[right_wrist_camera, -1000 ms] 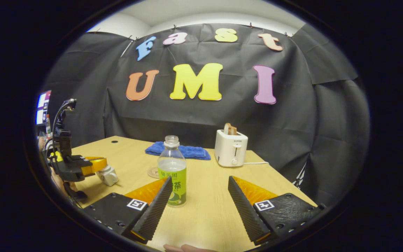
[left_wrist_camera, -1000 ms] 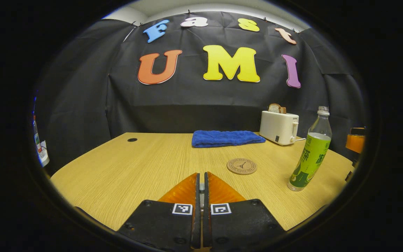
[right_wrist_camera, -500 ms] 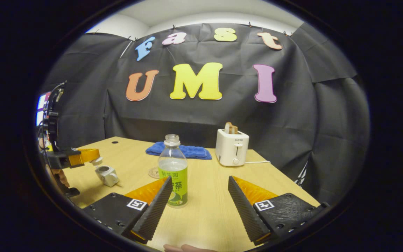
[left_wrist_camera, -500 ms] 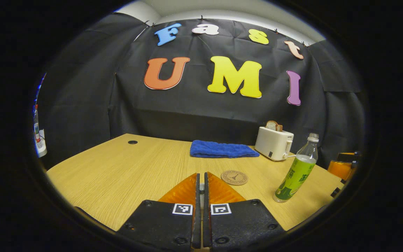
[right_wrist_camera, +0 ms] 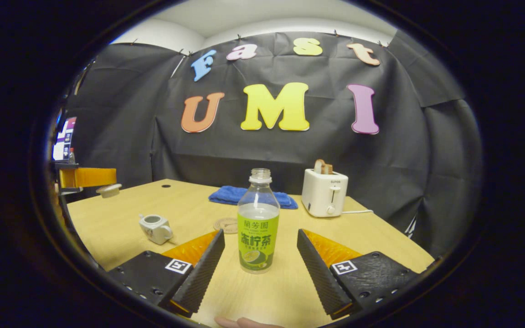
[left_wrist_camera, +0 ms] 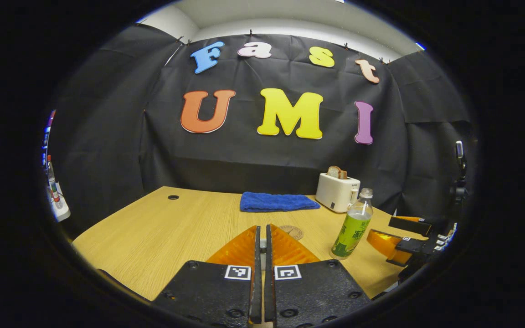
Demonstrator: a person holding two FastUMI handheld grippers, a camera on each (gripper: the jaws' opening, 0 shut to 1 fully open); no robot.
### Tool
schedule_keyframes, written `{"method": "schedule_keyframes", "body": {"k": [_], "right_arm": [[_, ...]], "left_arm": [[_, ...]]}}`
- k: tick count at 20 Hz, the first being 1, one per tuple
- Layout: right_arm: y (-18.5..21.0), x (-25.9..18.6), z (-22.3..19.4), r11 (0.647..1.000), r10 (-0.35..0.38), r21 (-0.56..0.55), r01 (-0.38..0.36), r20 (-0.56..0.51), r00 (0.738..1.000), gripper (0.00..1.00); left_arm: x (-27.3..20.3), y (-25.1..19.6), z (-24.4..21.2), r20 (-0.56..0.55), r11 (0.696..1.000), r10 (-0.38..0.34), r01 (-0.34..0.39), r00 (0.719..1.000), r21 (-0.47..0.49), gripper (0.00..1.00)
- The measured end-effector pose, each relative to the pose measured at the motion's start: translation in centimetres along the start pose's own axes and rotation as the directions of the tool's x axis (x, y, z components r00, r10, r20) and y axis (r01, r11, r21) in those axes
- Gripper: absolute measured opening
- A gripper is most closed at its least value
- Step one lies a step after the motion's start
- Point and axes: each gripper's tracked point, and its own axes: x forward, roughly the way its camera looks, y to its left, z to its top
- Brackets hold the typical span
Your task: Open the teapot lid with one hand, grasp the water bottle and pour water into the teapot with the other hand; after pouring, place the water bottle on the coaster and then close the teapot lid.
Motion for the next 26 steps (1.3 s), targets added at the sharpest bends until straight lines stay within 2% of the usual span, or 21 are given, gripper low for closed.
{"method": "schedule_keyframes", "body": {"k": [4,7,11,14,15,17,21,26], "right_arm": [[0.5,1.5,-0.8,0.998,0.005,0.055,-0.004,-0.035,0.999,0.95],[0.7,3.5,-1.0,0.994,0.025,0.109,-0.023,-0.023,0.999,0.95],[1.3,6.9,-2.7,0.988,0.043,0.153,-0.033,-0.062,0.997,0.96],[0.9,8.4,-2.8,0.987,0.007,0.161,0.004,-0.066,0.998,0.95],[0.7,8.7,-2.9,0.987,-0.015,0.158,0.025,-0.067,0.998,0.92],[0.7,8.9,-2.8,0.988,-0.039,0.147,0.049,-0.073,0.997,0.77],[2.0,8.4,-1.6,0.995,-0.05,0.078,0.056,-0.073,0.996,0.73],[3.8,8.5,0.2,0.988,-0.08,-0.139,0.065,-0.106,0.991,0.72]], "left_arm": [[-2.7,-0.2,0.7,0.024,0.999,-0.023,0.022,0.999,0.029,0.05],[-3.3,0.1,0.6,0.009,0.999,-0.023,0.022,1.0,0.048,0.05],[-3.1,1.3,0.1,-0.011,0.999,-0.012,0.012,1.0,0.049,0.05],[-3.1,2.6,-0.2,-0.027,1.0,-0.004,0.004,1.0,0.016,0.05],[-3.0,3.2,-0.3,-0.032,1.0,0.002,-0.002,0.999,0.01,0.05],[-3.2,3.9,-0.2,-0.031,1.0,0.009,-0.009,0.999,-0.002,0.05],[-3.5,5.5,-0.3,-0.038,1.0,0.029,-0.029,0.999,0.002,0.05],[-4.0,6.9,0.2,-0.032,0.999,0.034,-0.035,0.999,-0.021,0.05]]}}
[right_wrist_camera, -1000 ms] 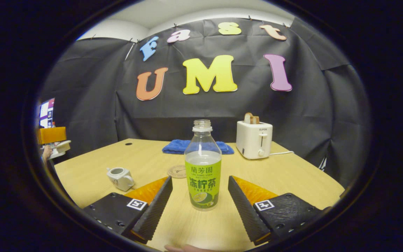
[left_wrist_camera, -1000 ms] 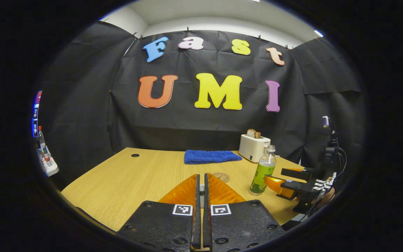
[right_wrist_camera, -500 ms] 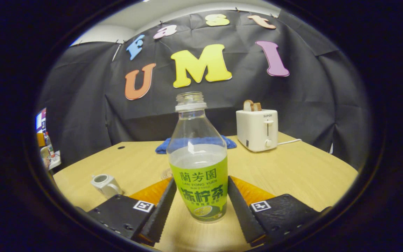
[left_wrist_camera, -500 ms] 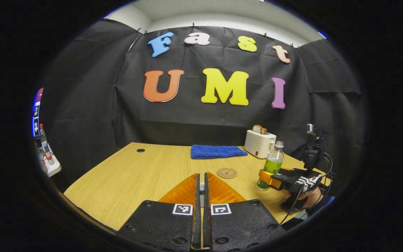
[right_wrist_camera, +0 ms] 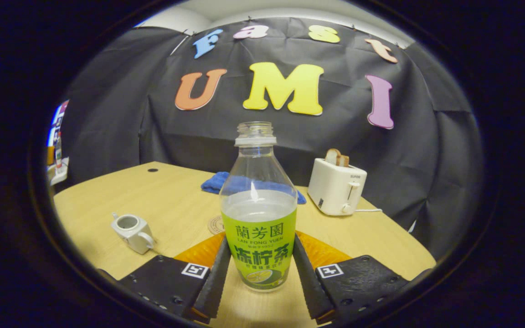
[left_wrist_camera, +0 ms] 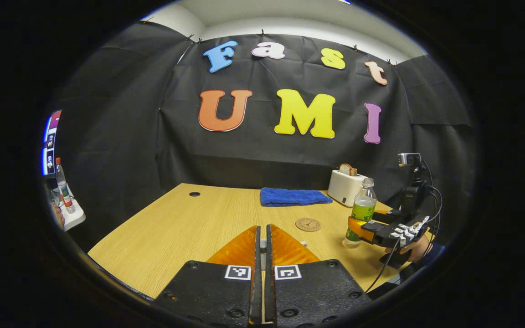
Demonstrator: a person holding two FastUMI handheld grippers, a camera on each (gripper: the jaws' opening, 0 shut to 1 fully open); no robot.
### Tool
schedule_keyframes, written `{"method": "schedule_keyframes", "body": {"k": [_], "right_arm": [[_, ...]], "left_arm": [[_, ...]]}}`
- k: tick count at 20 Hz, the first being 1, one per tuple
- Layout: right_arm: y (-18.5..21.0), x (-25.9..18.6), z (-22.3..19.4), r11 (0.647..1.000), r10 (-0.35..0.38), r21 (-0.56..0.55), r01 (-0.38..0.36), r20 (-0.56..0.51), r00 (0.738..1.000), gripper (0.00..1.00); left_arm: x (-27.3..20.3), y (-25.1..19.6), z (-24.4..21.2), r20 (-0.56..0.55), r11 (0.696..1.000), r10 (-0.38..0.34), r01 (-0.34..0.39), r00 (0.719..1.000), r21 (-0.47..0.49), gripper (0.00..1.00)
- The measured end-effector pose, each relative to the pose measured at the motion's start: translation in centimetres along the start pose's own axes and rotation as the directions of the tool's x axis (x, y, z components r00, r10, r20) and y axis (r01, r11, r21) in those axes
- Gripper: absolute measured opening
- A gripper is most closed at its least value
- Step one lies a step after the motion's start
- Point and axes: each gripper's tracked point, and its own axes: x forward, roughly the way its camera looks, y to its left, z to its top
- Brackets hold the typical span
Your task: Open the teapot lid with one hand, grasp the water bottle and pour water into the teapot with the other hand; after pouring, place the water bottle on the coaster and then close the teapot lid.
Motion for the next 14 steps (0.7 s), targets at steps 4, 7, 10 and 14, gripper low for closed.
{"method": "schedule_keyframes", "body": {"k": [4,7,10,14], "right_arm": [[0.8,0.8,-0.2,0.98,-0.028,-0.2,0.014,-0.068,0.997,0.71],[1.2,1.1,-0.9,0.922,-0.066,-0.386,0.026,-0.091,0.994,0.72],[1.7,1.3,-1.4,0.841,-0.097,-0.54,0.035,-0.088,0.991,0.71],[1.4,1.8,-1.2,0.735,-0.173,-0.671,0.097,-0.048,0.984,0.72]], "left_arm": [[-0.5,1.2,0.1,0.005,1.0,0.014,-0.014,1.0,-0.008,0.05],[-0.5,1.7,0.0,0.0,1.0,0.009,-0.009,1.0,-0.027,0.05],[-0.6,1.8,-0.3,-0.008,1.0,0.007,-0.007,1.0,-0.026,0.05],[-0.4,1.5,-0.6,-0.017,1.0,0.0,0.0,1.0,0.009,0.05]]}}
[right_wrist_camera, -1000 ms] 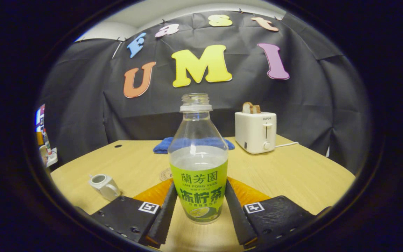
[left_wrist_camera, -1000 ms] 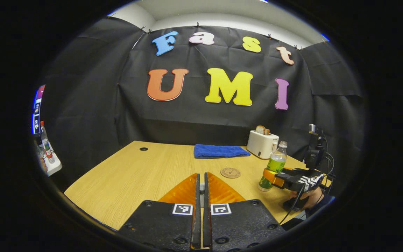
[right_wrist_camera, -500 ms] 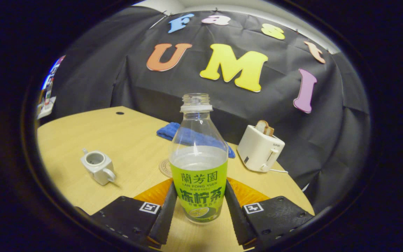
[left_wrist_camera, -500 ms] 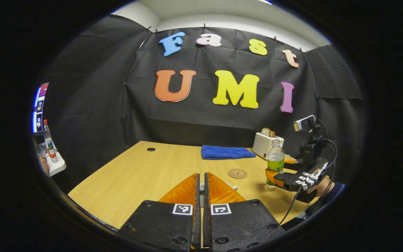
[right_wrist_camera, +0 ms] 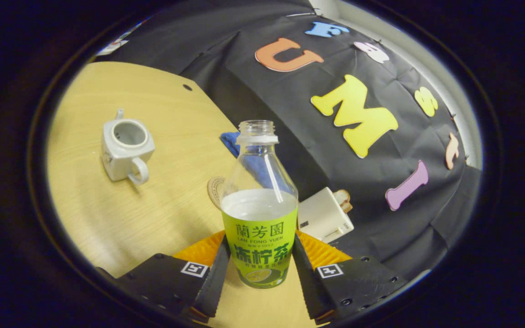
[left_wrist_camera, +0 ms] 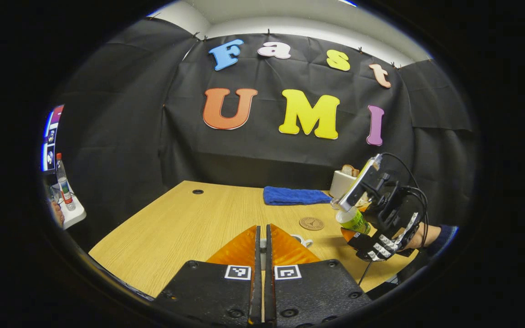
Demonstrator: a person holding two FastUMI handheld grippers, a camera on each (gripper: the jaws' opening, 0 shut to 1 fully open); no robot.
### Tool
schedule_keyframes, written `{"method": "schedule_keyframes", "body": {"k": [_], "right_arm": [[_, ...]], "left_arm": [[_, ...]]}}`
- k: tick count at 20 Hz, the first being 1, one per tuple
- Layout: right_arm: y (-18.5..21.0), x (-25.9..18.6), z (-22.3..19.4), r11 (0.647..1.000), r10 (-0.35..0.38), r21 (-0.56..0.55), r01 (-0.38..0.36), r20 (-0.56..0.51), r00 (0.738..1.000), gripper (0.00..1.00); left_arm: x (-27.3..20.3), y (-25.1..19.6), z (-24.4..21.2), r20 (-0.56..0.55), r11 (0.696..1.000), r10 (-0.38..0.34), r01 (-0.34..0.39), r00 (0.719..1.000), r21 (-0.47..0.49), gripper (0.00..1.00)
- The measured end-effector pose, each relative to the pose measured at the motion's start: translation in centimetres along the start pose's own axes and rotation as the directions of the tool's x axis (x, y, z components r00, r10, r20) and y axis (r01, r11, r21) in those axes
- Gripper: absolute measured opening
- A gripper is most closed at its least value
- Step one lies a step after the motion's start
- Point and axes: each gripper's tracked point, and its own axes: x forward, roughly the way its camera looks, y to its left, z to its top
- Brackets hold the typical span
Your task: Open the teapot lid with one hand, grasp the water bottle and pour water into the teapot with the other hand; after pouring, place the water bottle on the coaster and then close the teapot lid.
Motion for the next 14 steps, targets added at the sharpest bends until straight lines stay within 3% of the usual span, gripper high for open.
{"method": "schedule_keyframes", "body": {"k": [3,8,14], "right_arm": [[0.0,0.1,1.2,0.991,-0.073,-0.113,0.076,0.028,0.997,0.72],[1.4,-0.5,4.0,0.944,-0.103,-0.304,0.132,0.111,0.988,0.72],[1.2,-0.7,5.8,0.805,-0.158,-0.538,0.25,0.211,0.965,0.71]], "left_arm": [[0.1,0.6,-0.1,-0.005,0.999,0.018,-0.018,1.0,0.049,0.05],[-0.1,1.7,-0.4,-0.019,0.998,0.034,-0.033,0.999,0.048,0.05],[-0.3,3.2,-0.9,-0.032,0.998,0.05,-0.049,0.998,0.043,0.05]]}}
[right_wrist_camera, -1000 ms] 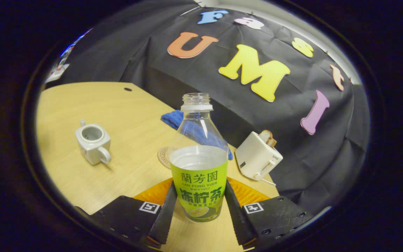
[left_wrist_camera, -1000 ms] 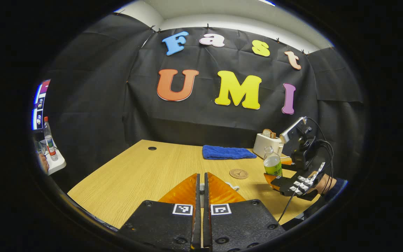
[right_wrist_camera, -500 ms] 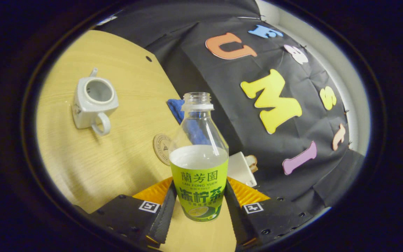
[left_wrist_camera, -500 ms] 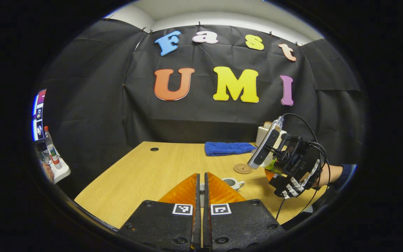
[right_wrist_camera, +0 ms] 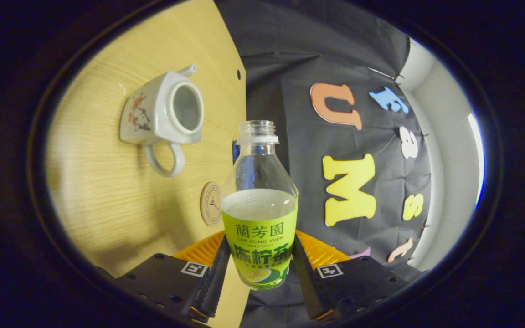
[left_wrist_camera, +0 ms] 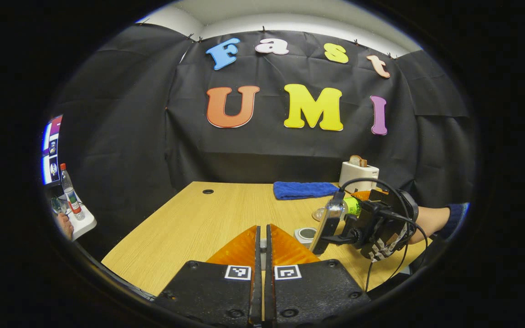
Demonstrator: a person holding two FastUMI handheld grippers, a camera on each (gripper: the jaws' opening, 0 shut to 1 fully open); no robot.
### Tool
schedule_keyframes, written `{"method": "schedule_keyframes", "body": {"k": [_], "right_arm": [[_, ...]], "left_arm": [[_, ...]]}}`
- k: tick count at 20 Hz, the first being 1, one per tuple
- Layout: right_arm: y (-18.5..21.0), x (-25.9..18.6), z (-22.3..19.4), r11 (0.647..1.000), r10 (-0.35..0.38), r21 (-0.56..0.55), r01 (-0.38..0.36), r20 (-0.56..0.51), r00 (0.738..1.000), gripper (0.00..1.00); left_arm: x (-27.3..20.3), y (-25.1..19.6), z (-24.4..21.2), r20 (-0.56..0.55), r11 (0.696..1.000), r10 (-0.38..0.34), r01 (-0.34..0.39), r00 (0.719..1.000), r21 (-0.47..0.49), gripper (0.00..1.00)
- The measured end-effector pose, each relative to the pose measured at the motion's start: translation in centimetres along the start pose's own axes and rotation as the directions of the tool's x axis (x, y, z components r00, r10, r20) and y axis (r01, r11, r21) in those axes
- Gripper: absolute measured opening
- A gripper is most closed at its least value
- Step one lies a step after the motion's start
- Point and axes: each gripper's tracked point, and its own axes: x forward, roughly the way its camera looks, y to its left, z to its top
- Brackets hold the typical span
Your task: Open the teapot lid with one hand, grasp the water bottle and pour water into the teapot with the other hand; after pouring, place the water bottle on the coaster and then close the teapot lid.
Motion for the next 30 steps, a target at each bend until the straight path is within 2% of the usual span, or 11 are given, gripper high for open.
{"method": "schedule_keyframes", "body": {"k": [3,7,17,22,30], "right_arm": [[-0.3,0.2,0.3,0.997,-0.021,-0.068,0.021,0.007,1.0,0.72],[-0.8,0.1,1.0,0.987,-0.046,-0.15,0.05,0.03,0.998,0.71],[-1.8,-0.5,2.1,0.932,-0.154,-0.313,0.182,0.11,0.982,0.71],[-2.8,-1.1,2.5,0.907,-0.196,-0.35,0.233,0.138,0.971,0.71],[-3.6,-0.8,2.3,0.883,-0.214,-0.396,0.253,0.14,0.967,0.71]], "left_arm": [[-0.2,0.5,-0.2,-0.012,1.0,0.012,-0.013,1.0,-0.01,0.05],[-0.3,-0.1,-0.3,-0.013,1.0,-0.011,0.011,1.0,-0.002,0.05],[-0.6,-0.1,-0.1,-0.016,1.0,-0.019,0.019,1.0,0.001,0.05],[-0.6,0.0,-0.3,-0.023,1.0,-0.012,0.013,1.0,0.001,0.05],[-0.8,0.0,-0.4,-0.03,1.0,-0.014,0.015,0.999,0.005,0.05]]}}
